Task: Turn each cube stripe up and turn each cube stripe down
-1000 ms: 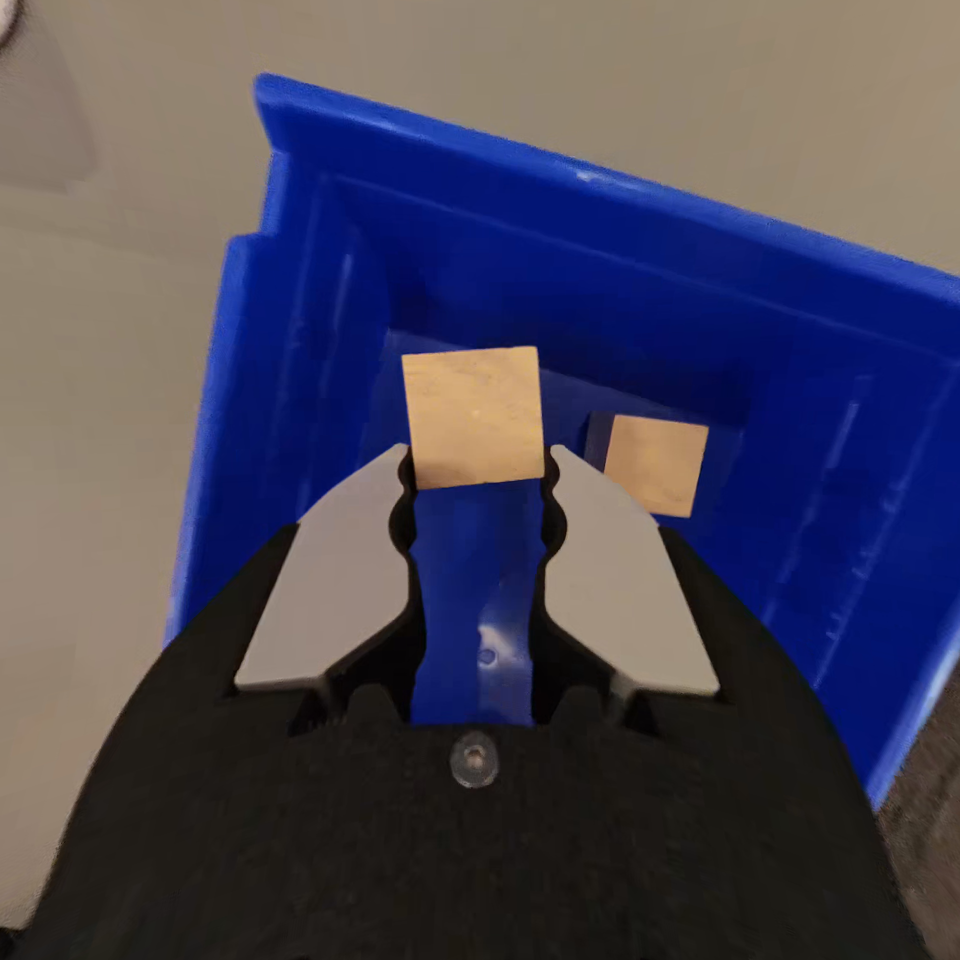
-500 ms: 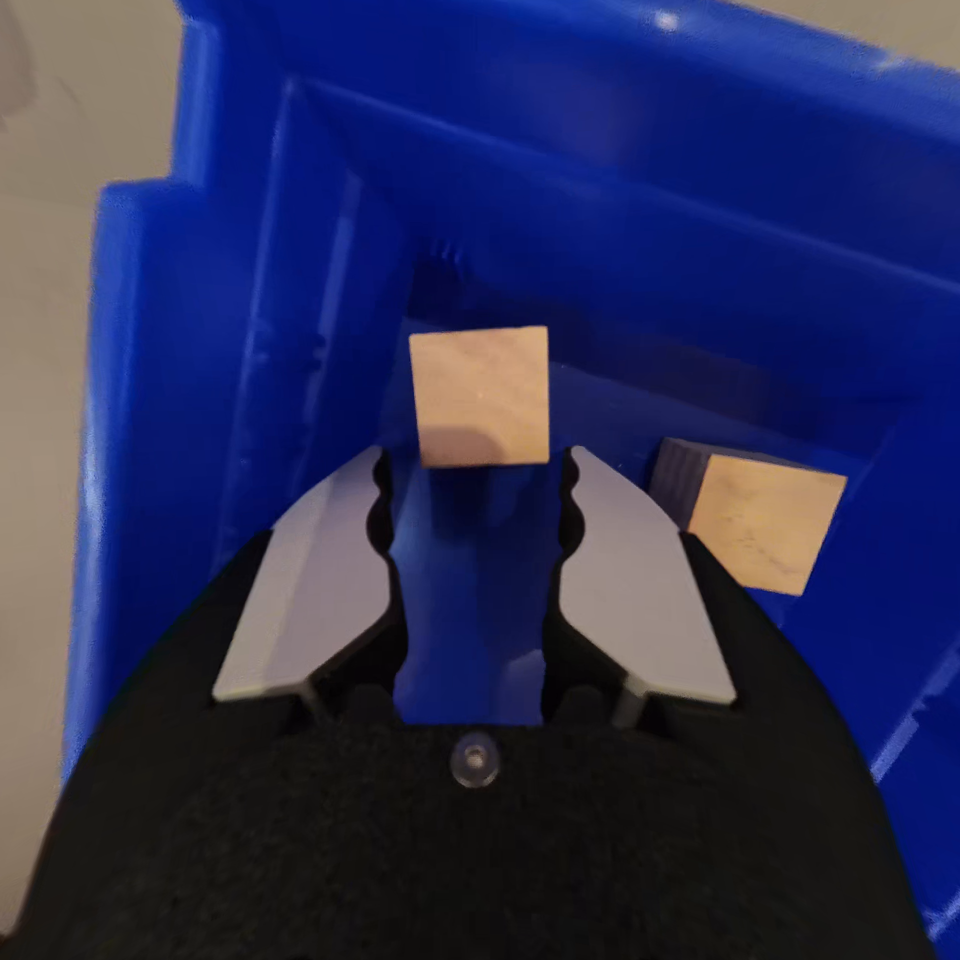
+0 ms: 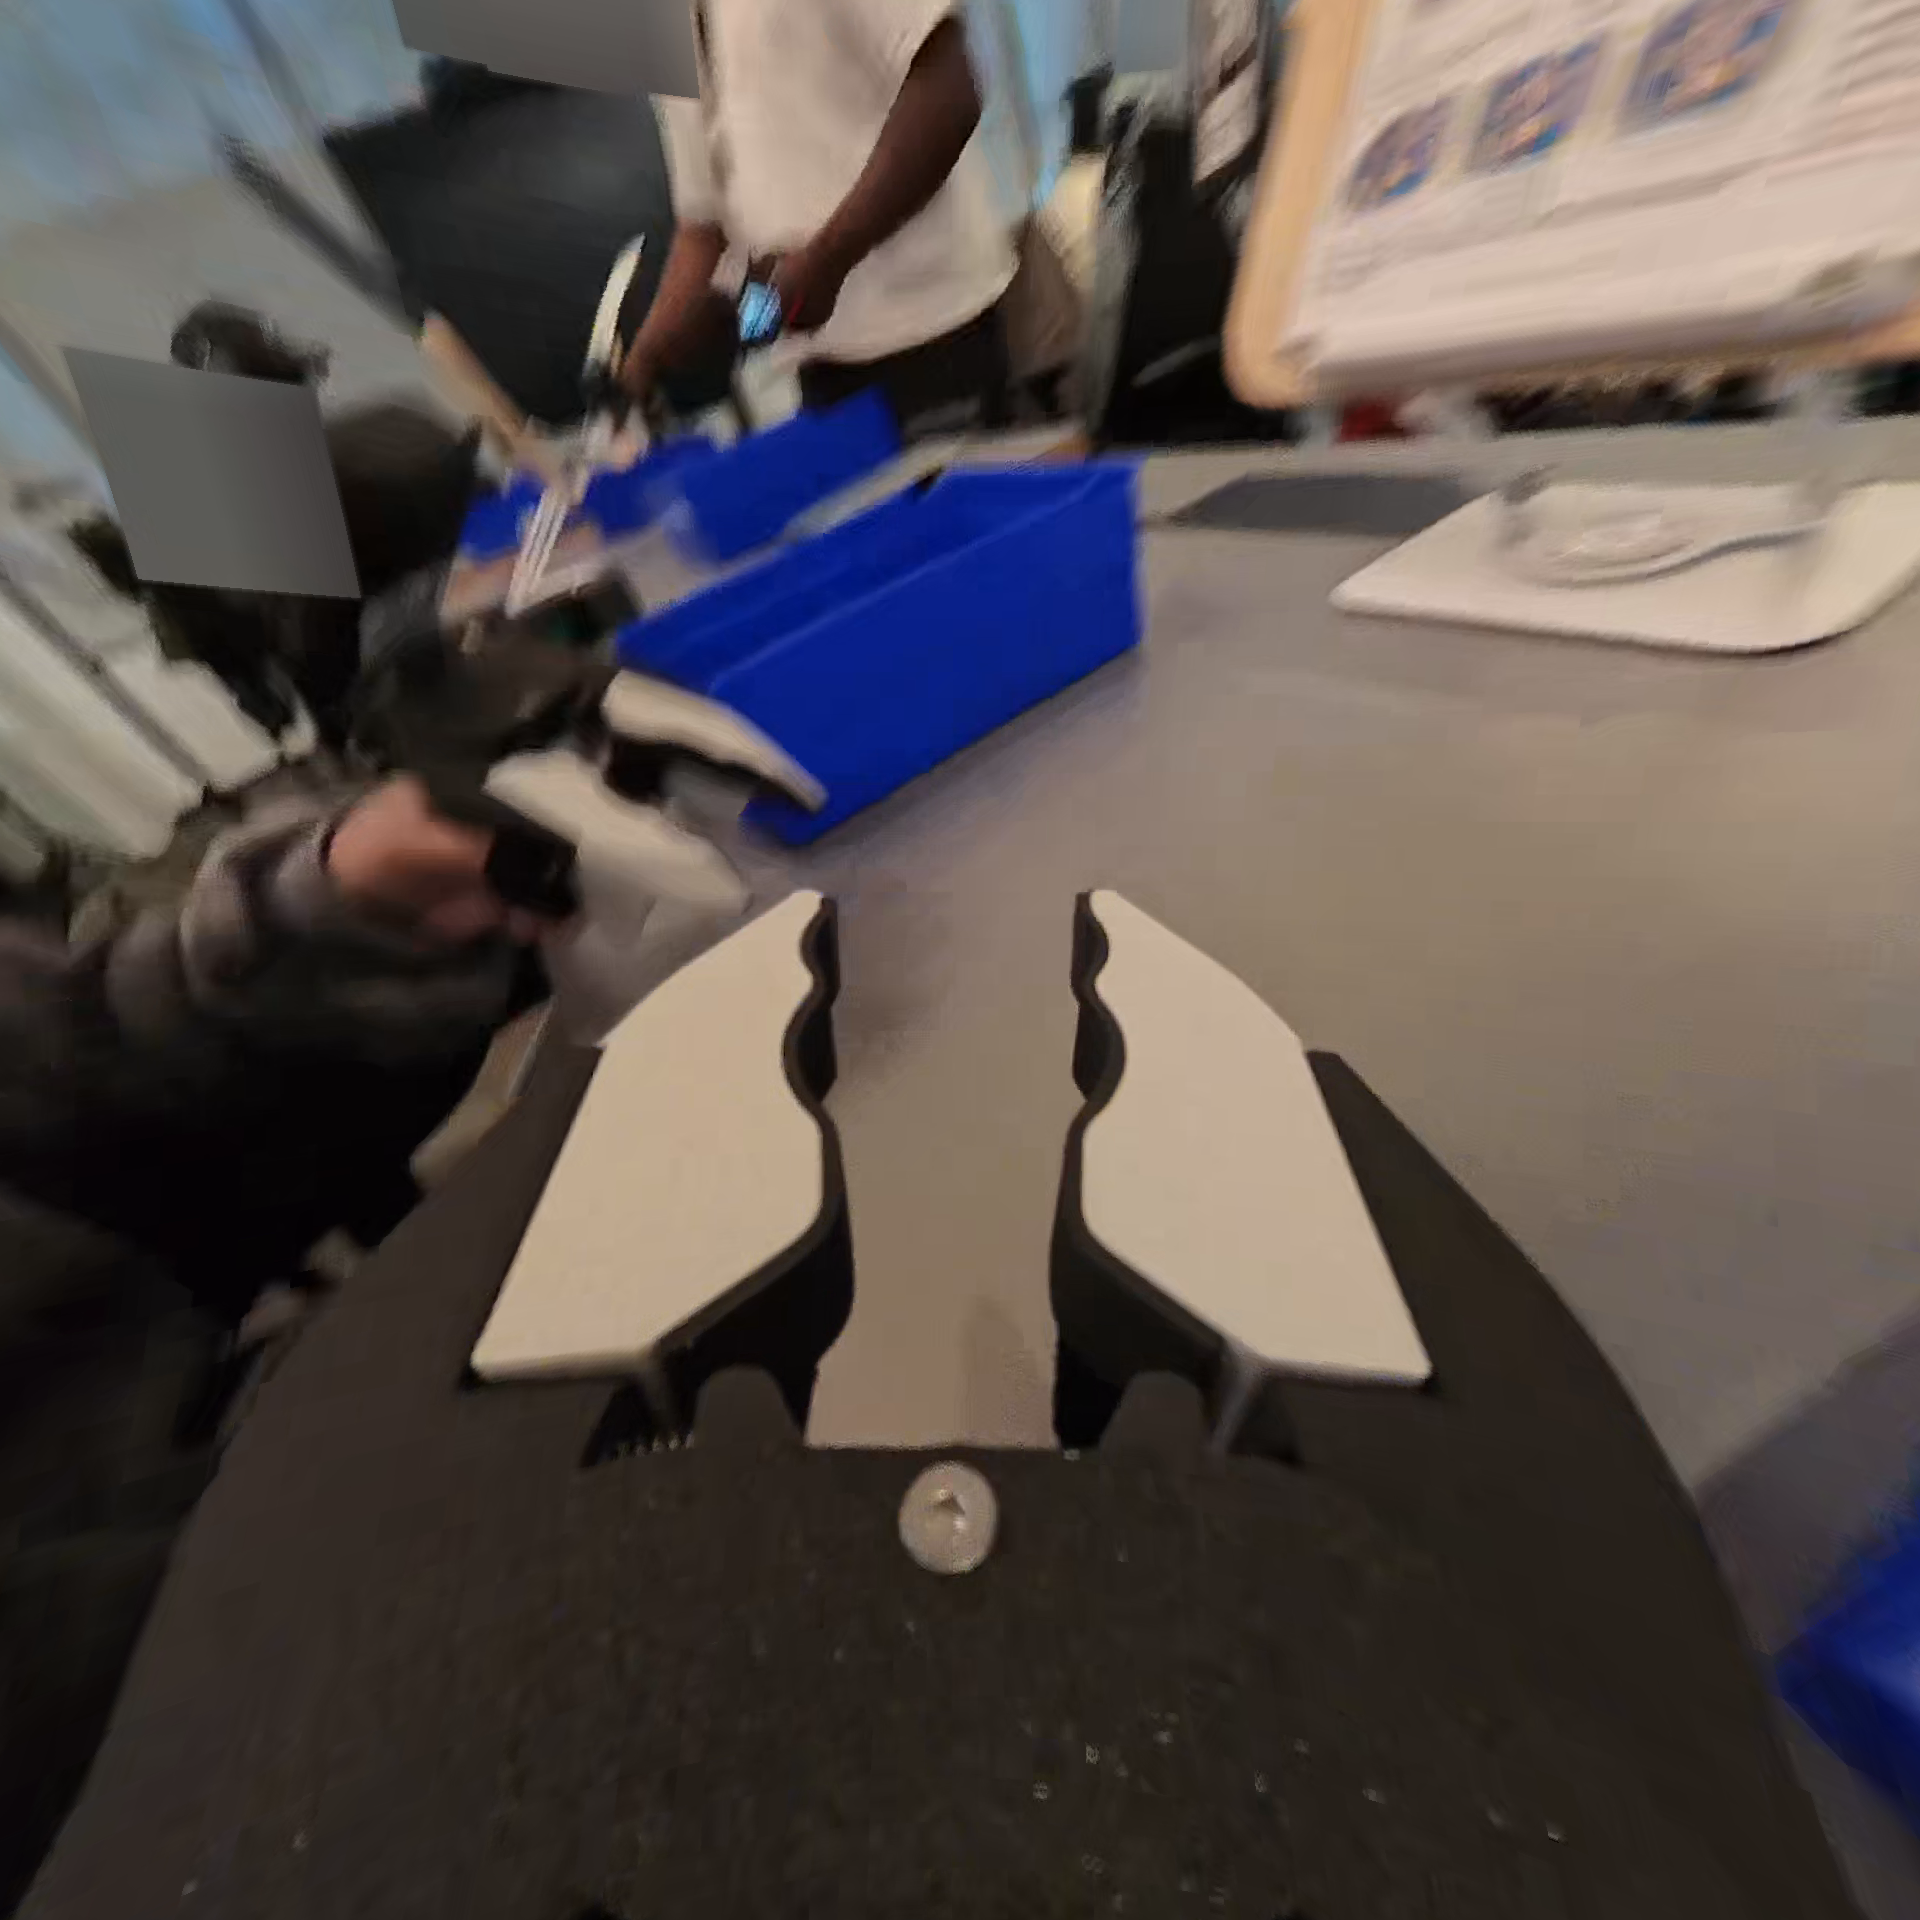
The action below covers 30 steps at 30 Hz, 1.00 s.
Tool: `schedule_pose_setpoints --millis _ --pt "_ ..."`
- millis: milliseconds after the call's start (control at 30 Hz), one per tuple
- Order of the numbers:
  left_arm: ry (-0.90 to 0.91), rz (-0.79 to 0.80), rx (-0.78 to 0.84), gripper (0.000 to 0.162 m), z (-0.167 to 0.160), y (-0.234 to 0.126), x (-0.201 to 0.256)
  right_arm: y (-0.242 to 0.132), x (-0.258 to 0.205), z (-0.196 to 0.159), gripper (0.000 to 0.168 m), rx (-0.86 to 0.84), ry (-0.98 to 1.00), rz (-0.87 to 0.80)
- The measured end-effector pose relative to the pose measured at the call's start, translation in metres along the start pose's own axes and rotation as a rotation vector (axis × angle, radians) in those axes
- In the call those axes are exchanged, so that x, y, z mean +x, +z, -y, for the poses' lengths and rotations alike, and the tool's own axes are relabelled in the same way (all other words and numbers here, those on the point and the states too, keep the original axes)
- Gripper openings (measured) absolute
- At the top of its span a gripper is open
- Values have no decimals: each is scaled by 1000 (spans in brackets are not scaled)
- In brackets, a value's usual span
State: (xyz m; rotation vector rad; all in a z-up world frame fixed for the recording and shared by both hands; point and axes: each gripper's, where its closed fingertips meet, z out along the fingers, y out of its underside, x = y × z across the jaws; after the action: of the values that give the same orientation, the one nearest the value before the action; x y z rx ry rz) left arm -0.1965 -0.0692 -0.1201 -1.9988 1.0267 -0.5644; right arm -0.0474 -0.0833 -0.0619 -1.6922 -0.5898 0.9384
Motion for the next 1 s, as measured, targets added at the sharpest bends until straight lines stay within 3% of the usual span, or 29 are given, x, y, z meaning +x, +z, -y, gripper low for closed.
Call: schedule_pose_setpoints --millis 100,167,333,567,767,833,1000 --pt "25 -11 -9 58 7 -23 -9 13 -35 -24 41 -110 -57 58" --pt "49 110 -70 54 3 -53 -47 16 -44 -25 40 -118 -56 89" --pt "237 405 -526 58 -40 -122 -176 14 -42 -29 40 -133 32 140" --pt "252 199 -939 68 -105 -111 -247 18 -46 -40 39 -170 116 204" --pt "230 133 -1006 66 -125 -93 -260 17 -43 -40 38 -175 61 175" --pt "251 111 -1054 46 -132 -95 -256 18 -42 -42 38 -181 88 190" --pt "291 119 -1028 45 -125 -98 -253 18 -41 -44 36 -187 119 211"
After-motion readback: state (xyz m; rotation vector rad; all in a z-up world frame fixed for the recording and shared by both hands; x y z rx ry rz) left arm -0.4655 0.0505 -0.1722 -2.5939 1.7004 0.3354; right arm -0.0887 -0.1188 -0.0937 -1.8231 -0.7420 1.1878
